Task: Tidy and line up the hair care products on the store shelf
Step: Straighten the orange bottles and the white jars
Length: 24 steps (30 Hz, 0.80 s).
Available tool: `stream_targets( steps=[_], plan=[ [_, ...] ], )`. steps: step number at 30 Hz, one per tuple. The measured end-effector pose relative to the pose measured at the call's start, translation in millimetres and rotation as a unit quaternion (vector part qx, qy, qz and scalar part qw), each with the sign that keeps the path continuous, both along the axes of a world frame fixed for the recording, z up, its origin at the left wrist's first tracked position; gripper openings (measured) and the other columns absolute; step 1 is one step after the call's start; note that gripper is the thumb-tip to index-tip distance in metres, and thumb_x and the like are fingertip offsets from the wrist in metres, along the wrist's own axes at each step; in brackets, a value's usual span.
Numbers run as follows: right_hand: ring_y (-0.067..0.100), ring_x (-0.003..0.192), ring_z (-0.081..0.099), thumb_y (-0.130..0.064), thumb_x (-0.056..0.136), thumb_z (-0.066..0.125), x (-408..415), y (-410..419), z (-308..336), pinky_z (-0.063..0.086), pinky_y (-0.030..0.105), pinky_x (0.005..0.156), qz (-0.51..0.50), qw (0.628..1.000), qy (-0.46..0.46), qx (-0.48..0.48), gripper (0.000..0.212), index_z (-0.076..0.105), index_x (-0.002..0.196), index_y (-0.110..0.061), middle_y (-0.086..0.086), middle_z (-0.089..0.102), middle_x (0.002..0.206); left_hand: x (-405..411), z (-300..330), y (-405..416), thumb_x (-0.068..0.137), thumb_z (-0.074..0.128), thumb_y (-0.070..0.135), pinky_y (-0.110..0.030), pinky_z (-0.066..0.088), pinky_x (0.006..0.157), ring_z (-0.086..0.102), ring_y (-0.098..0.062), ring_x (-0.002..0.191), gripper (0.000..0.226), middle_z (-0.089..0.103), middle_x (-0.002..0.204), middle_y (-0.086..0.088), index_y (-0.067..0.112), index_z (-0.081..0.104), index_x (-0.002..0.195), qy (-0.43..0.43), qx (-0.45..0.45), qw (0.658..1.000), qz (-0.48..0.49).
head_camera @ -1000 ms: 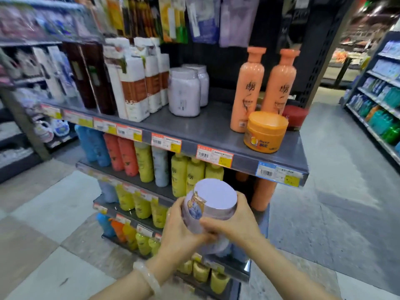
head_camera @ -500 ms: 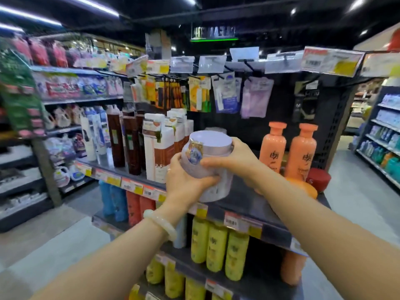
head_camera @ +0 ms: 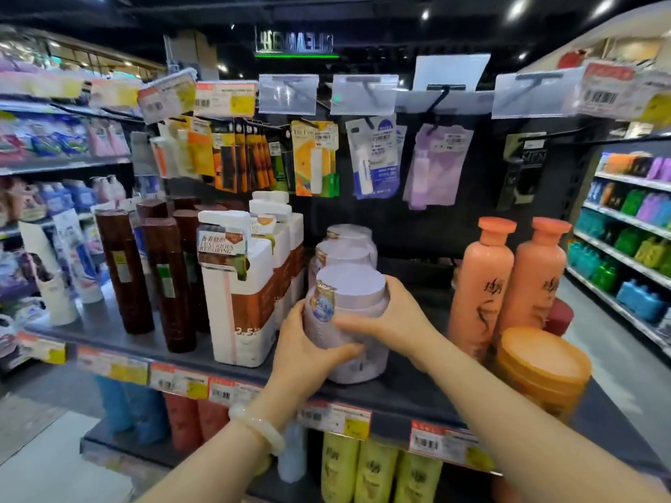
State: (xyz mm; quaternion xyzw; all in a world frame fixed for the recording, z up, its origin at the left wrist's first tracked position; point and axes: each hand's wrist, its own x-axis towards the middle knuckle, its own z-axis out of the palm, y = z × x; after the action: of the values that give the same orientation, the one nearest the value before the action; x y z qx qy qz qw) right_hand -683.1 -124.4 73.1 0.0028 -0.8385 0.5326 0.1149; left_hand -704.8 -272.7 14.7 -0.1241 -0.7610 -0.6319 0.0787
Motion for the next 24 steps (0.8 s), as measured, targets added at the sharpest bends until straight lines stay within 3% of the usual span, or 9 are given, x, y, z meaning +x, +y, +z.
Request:
stream_targets(
  steps=[2, 7, 10, 14, 20, 24],
  plan=[
    [0.013, 0.116, 0.049, -0.026, 0.057, 0.087, 4.6, 9.8, -9.4, 0.047, 0.035, 0.098, 0.012, 0.999, -0.032, -0.005, 0.097, 0.031, 0.135, -0.023, -0.007, 0.046, 0.128, -2.2, -3.5, -5.2, 0.038, 0.084, 0.051, -0.037, 0.046, 0.101, 0.05, -0.007, 0.118, 0.103, 0.05, 0.13, 0.01, 0.034, 0.039, 0.128, 0.008, -0.01, 1.0, -0.02],
    [0.012, 0.109, 0.056, -0.02, 0.063, 0.084, 18.1, 18.1, -45.6, 0.048, 0.03, 0.094, -0.004, 0.998, -0.06, 0.002, 0.071, 0.045, 0.122, -0.023, -0.002, 0.057, 0.123, -7.0, -3.9, -14.2, 0.05, 0.089, 0.036, -0.023, 0.032, 0.103, 0.035, -0.002, 0.127, 0.116, 0.035, 0.138, 0.015, 0.032, 0.018, 0.141, 0.037, -0.073, 0.993, -0.084],
    [0.011, 0.106, 0.057, -0.019, 0.063, 0.083, 13.2, 12.3, -48.2, 0.048, 0.027, 0.091, -0.018, 0.999, -0.042, 0.004, 0.065, 0.047, 0.117, -0.026, -0.005, 0.058, 0.116, -12.3, -1.0, -19.5, 0.05, 0.09, 0.028, -0.02, 0.032, 0.1, 0.037, 0.002, 0.121, 0.11, 0.038, 0.132, 0.018, 0.037, 0.02, 0.135, 0.046, -0.078, 0.992, -0.091],
    [0.011, 0.106, 0.058, -0.023, 0.063, 0.083, 5.3, 3.0, -51.3, 0.05, 0.031, 0.093, -0.022, 0.999, -0.033, 0.018, 0.062, 0.048, 0.113, -0.03, -0.006, 0.06, 0.116, -16.2, -0.7, -28.1, 0.05, 0.09, 0.025, -0.018, 0.029, 0.1, 0.034, 0.0, 0.126, 0.115, 0.036, 0.137, 0.015, 0.027, 0.02, 0.142, 0.052, -0.072, 0.993, -0.082],
    [0.012, 0.108, 0.057, -0.023, 0.064, 0.083, 2.7, -1.0, -54.3, 0.048, 0.031, 0.096, -0.029, 0.999, -0.03, 0.023, 0.067, 0.048, 0.122, -0.023, -0.004, 0.059, 0.119, -18.4, -4.8, -32.6, 0.051, 0.09, 0.03, -0.025, 0.028, 0.108, 0.03, -0.005, 0.133, 0.121, 0.03, 0.147, 0.008, 0.024, 0.014, 0.145, 0.051, -0.082, 0.992, -0.079],
    [0.013, 0.111, 0.055, -0.022, 0.066, 0.081, 3.9, -6.1, -52.7, 0.047, 0.031, 0.097, -0.03, 0.999, -0.034, 0.026, 0.069, 0.047, 0.126, -0.022, -0.003, 0.057, 0.122, -17.5, -6.8, -33.2, 0.033, 0.083, 0.053, -0.031, 0.033, 0.108, 0.036, -0.01, 0.132, 0.13, 0.036, 0.146, 0.006, 0.025, 0.02, 0.144, 0.044, -0.076, 0.994, -0.064]
  ],
)
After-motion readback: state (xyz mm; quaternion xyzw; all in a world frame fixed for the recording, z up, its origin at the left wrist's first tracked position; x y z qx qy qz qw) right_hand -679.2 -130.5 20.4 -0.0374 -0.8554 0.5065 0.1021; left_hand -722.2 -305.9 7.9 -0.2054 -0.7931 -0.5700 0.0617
